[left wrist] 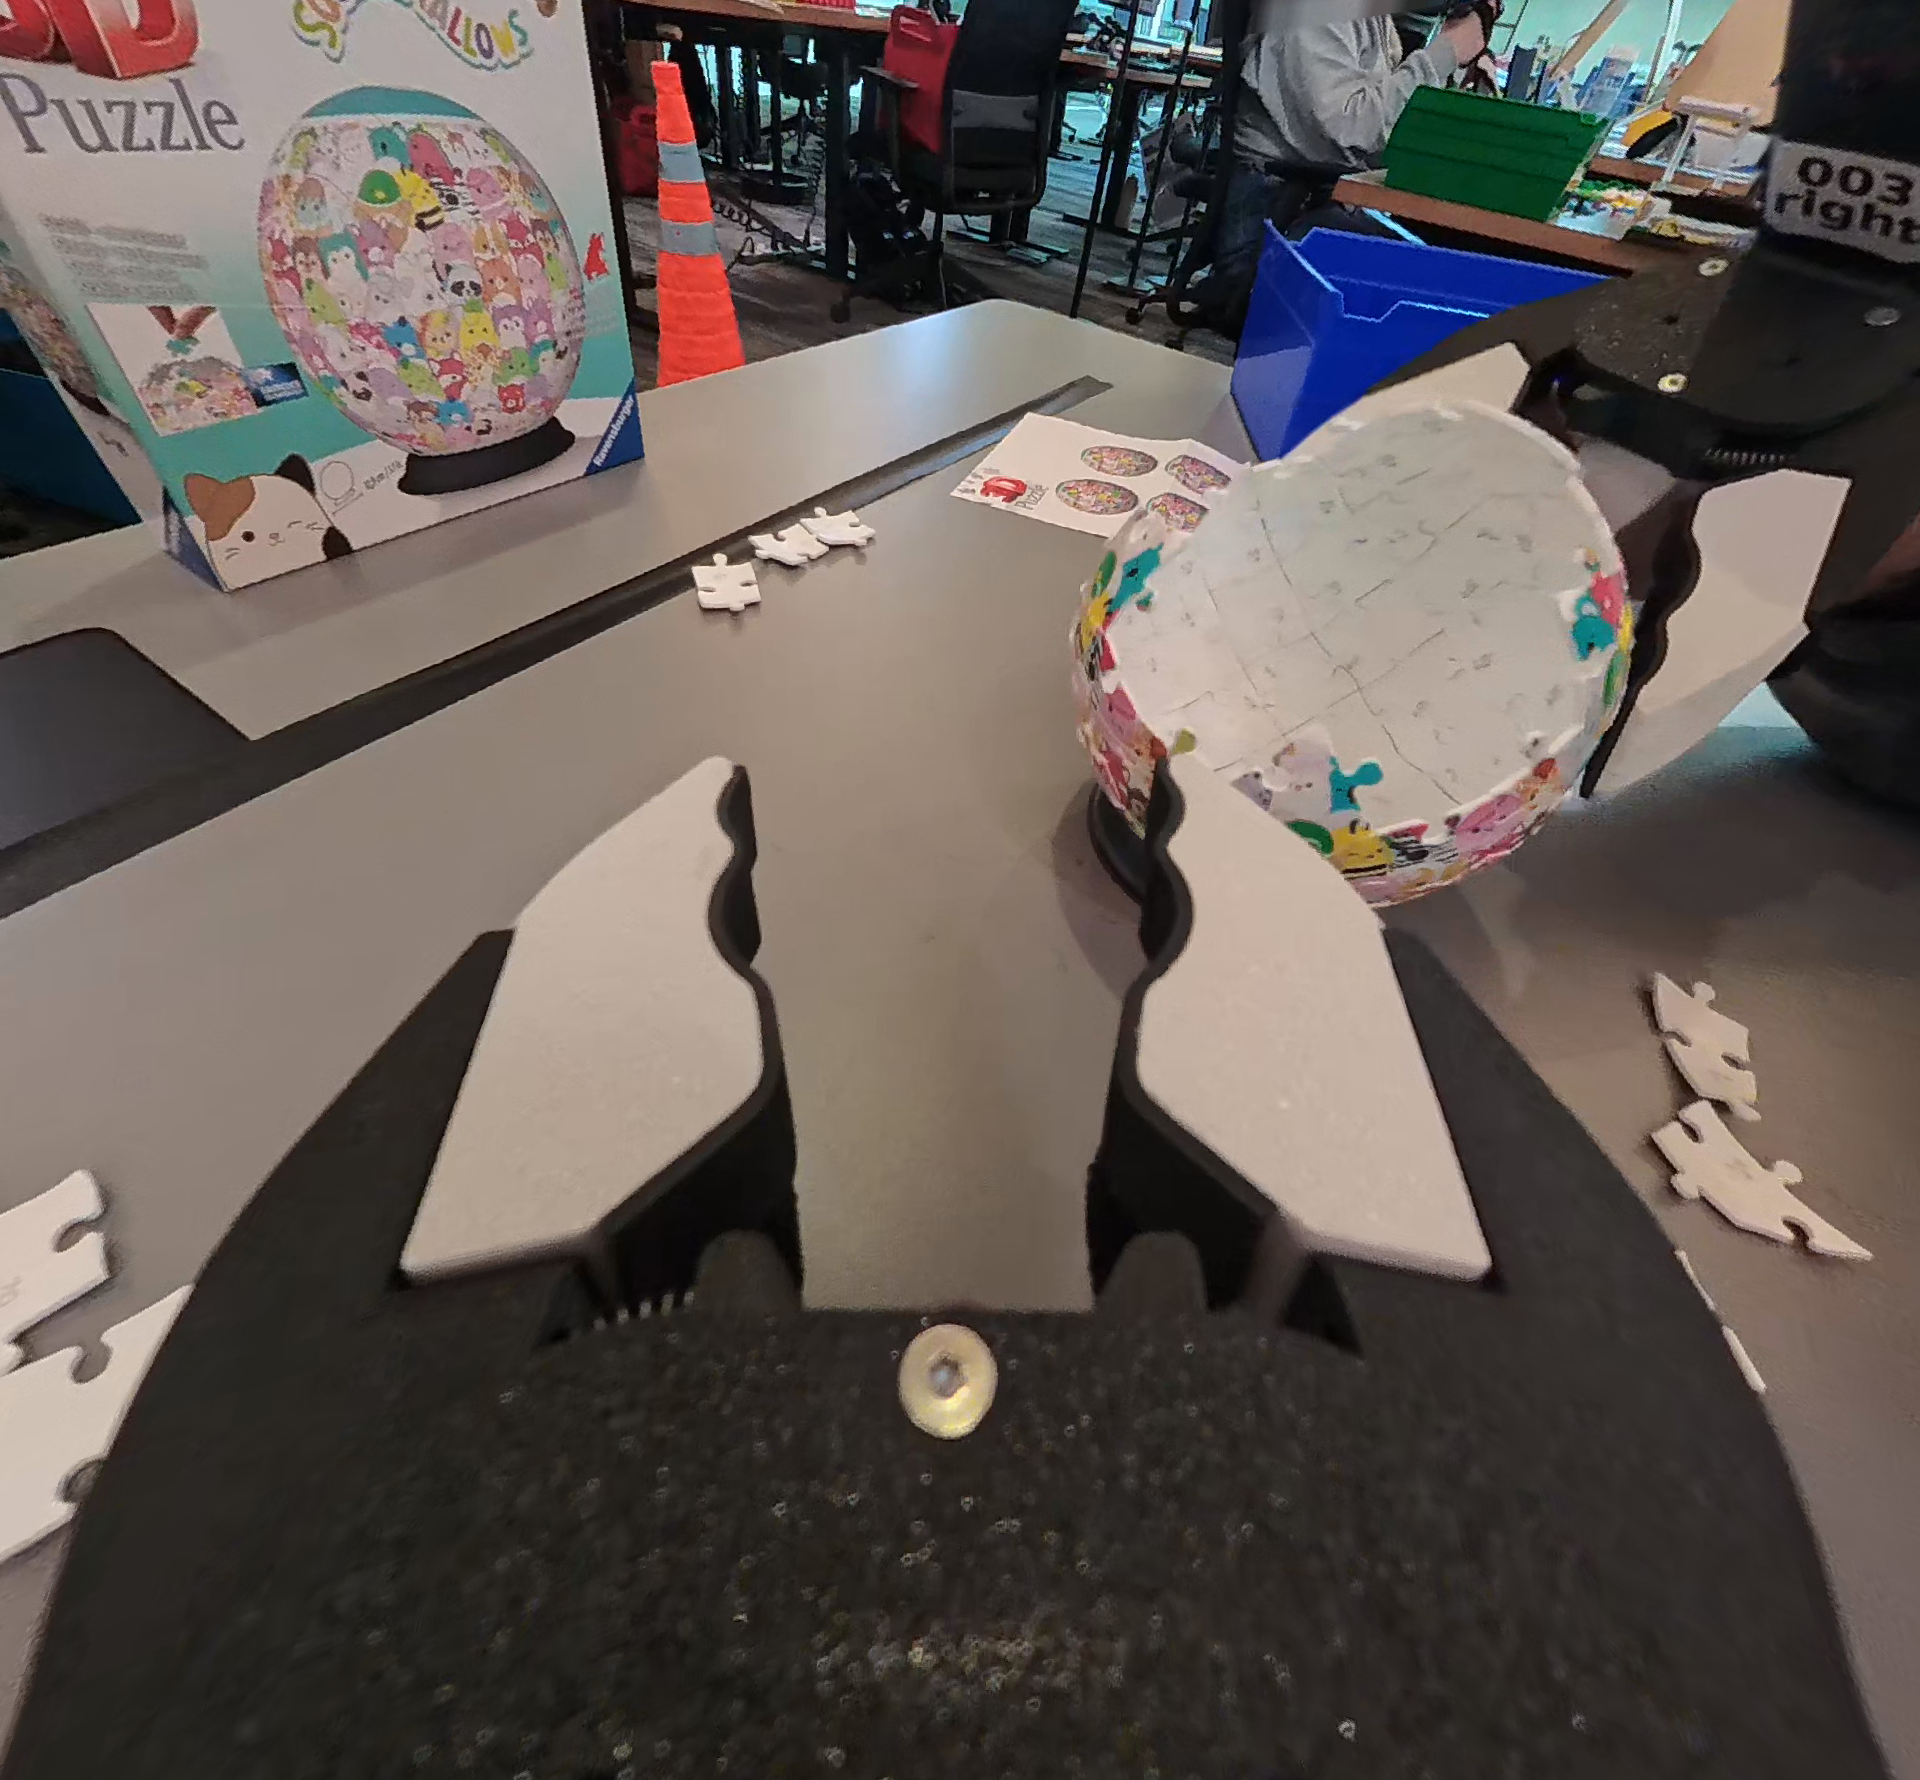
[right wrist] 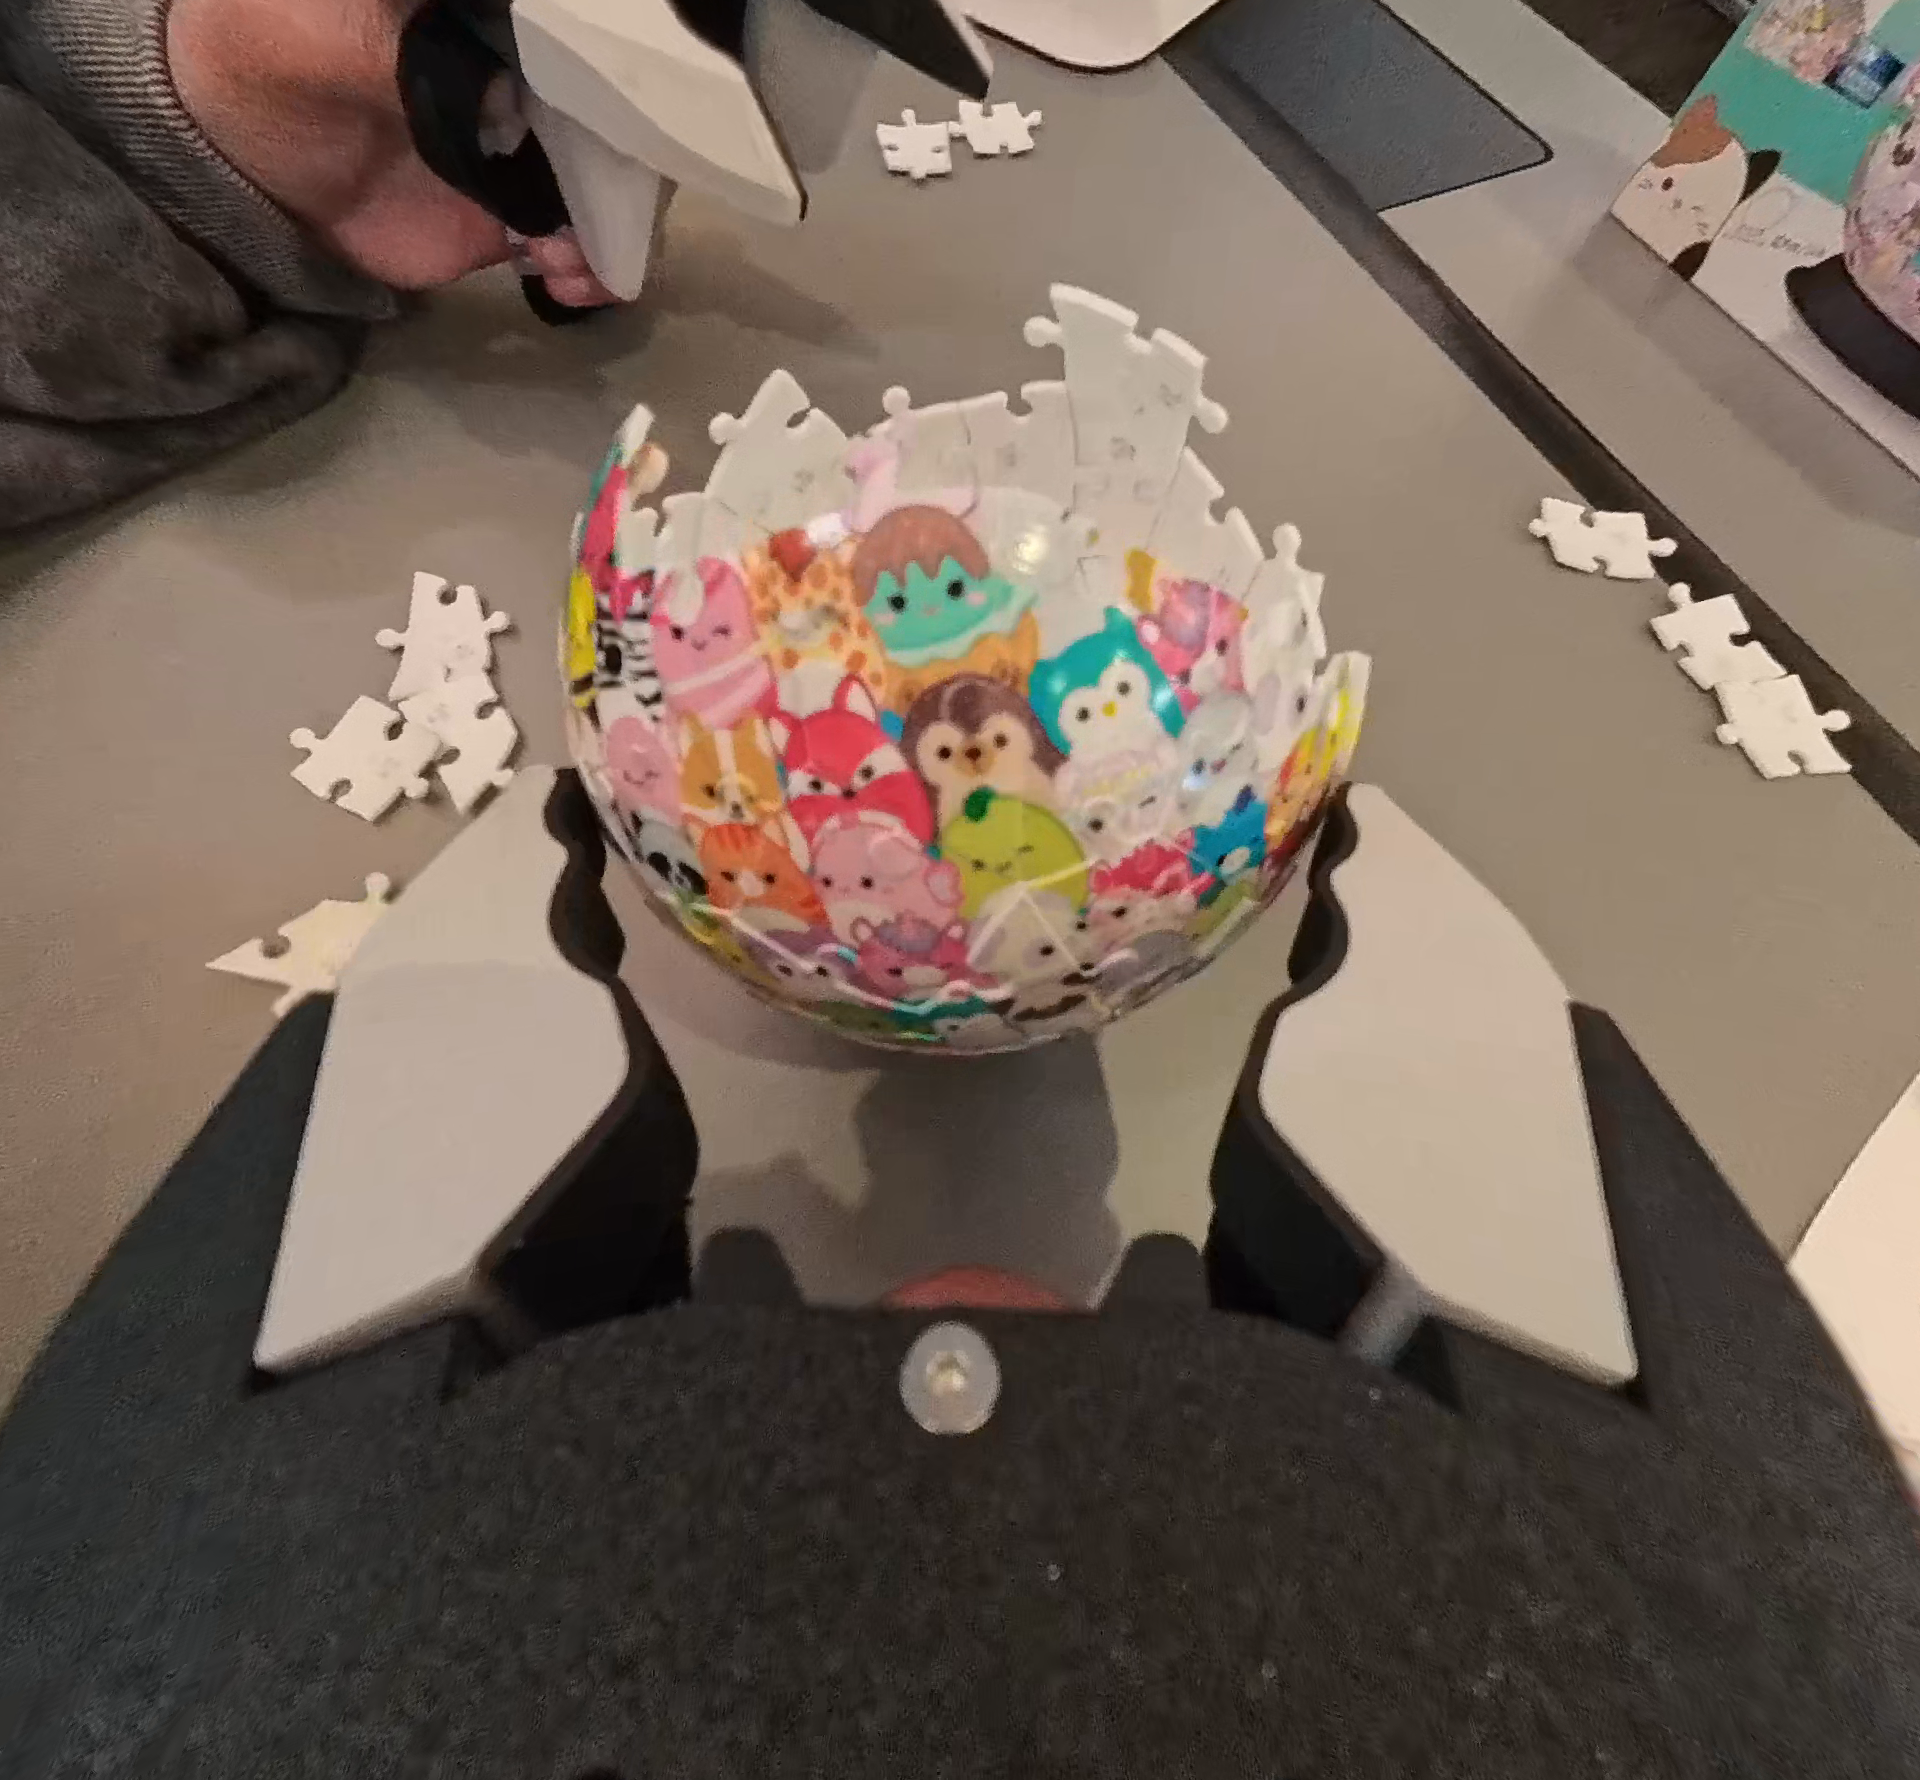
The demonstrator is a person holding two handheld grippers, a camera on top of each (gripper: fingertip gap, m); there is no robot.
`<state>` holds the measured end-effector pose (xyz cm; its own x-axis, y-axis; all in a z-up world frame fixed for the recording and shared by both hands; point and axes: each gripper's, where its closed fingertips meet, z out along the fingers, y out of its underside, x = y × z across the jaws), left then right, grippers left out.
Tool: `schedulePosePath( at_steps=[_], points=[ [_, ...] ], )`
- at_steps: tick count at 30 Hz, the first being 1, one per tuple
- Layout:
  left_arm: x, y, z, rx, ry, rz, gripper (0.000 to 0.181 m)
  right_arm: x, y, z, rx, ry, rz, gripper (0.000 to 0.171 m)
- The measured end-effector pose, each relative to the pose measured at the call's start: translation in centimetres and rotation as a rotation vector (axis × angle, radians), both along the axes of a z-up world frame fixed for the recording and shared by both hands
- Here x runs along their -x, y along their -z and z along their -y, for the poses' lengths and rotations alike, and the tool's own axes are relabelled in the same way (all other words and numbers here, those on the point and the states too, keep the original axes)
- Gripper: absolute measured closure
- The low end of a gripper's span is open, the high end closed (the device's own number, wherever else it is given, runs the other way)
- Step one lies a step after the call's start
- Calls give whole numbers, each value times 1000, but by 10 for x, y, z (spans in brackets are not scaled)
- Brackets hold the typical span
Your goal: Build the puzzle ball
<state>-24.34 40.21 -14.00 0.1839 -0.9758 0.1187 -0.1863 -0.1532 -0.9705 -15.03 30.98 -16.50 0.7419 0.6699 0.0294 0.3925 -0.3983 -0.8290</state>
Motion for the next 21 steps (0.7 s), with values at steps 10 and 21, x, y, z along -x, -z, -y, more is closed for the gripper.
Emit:
schedulePosePath(
  at_steps=[10, 21],
  points=[
    [10, -17, 24, 8, 64, 6, 109, -11, -31, 36, -101, 51, -102, 48],
    [39, -4, 125, 33, 162, -266, 122, -11, -30, 157, -201, 173, -324, 80]
  ],
)
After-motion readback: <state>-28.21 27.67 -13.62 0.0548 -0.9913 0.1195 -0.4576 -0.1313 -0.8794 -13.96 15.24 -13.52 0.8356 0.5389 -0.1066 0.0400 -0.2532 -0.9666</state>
